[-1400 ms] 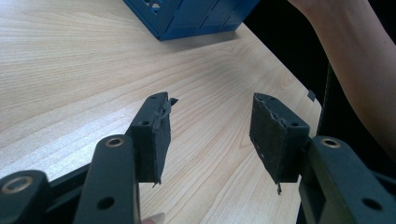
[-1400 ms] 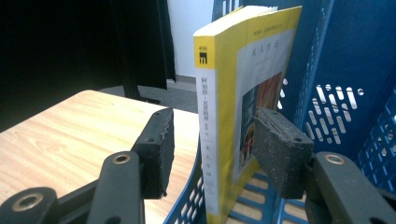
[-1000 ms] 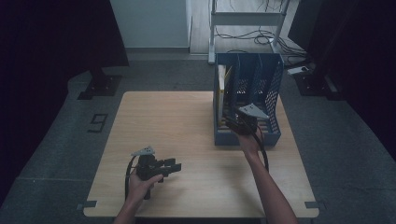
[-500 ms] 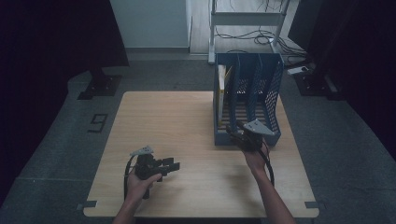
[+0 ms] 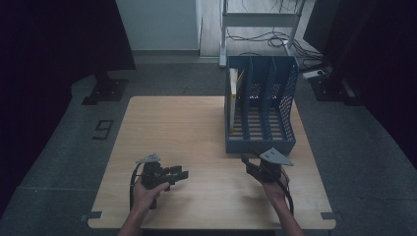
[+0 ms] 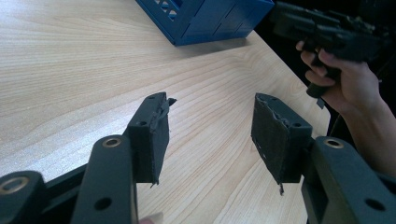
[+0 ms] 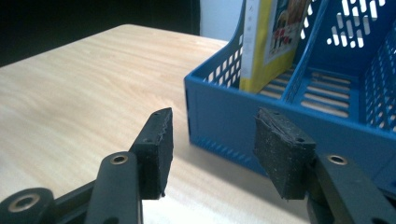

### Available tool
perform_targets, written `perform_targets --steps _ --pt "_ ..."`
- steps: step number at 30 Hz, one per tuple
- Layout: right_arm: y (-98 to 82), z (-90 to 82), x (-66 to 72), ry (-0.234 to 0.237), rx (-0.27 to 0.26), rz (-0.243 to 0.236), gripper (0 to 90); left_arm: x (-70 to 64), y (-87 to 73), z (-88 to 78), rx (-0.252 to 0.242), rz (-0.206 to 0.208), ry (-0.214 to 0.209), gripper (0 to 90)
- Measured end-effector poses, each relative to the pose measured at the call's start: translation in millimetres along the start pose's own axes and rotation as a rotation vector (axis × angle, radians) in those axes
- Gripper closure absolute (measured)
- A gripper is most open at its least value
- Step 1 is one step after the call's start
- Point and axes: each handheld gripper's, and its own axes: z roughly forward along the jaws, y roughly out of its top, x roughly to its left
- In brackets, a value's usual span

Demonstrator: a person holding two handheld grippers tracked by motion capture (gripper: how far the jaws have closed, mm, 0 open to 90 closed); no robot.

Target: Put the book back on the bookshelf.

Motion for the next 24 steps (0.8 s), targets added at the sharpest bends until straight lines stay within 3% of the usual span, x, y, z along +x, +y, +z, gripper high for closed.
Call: perform_targets --steps 6,14,24 --pt "-14.4 -8.6 4.3 0.019 0.024 0.003 45.9 0.2 -0.3 0.7 0.004 0.002 0.003 46.3" --pt "-30.7 -5.2 7.7 0.033 0.079 -0.009 45.6 0.6 -0.4 0.8 0.005 0.002 0.004 46.2" --pt "-35.1 -5.4 4.6 0.034 0.086 0.010 45.6 0.6 -0.5 0.9 0.007 0.003 0.008 46.2"
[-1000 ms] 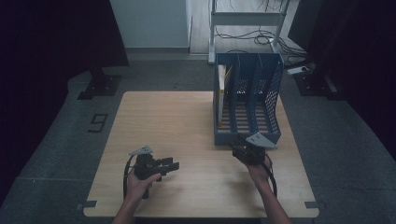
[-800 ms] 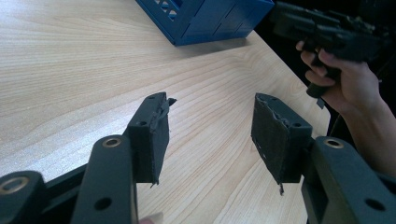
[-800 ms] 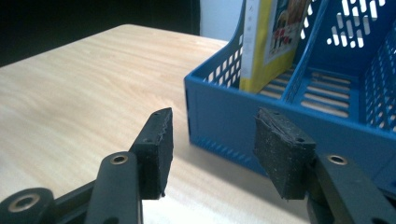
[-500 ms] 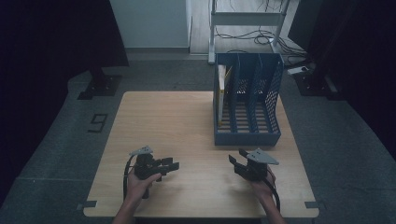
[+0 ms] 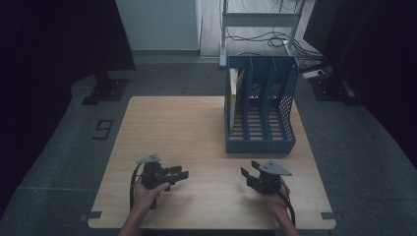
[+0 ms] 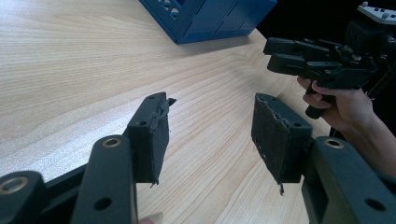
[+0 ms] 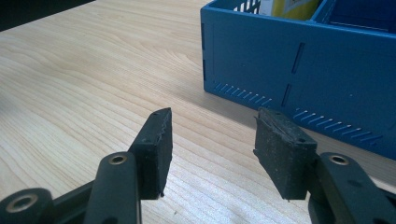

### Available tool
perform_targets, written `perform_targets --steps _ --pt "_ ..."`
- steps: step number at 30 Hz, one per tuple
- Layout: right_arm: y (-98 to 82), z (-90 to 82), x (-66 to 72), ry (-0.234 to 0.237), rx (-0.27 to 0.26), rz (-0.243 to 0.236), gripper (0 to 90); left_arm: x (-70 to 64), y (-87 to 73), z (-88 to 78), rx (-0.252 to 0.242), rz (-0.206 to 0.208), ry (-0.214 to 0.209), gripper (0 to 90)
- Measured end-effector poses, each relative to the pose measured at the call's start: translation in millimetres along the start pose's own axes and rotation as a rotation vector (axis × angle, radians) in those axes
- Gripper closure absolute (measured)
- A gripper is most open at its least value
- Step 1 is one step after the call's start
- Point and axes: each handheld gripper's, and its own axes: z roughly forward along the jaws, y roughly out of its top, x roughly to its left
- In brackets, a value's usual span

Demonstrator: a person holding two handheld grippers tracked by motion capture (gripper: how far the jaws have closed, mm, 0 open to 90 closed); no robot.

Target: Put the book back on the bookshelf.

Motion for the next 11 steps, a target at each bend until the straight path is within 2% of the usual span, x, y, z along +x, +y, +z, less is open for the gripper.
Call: perform_targets --steps 11 --pt "-5.6 3.6 -2.4 -0.007 0.023 0.009 45.0 0.9 0.0 -0.4 -0.003 -0.001 -0.001 46.0"
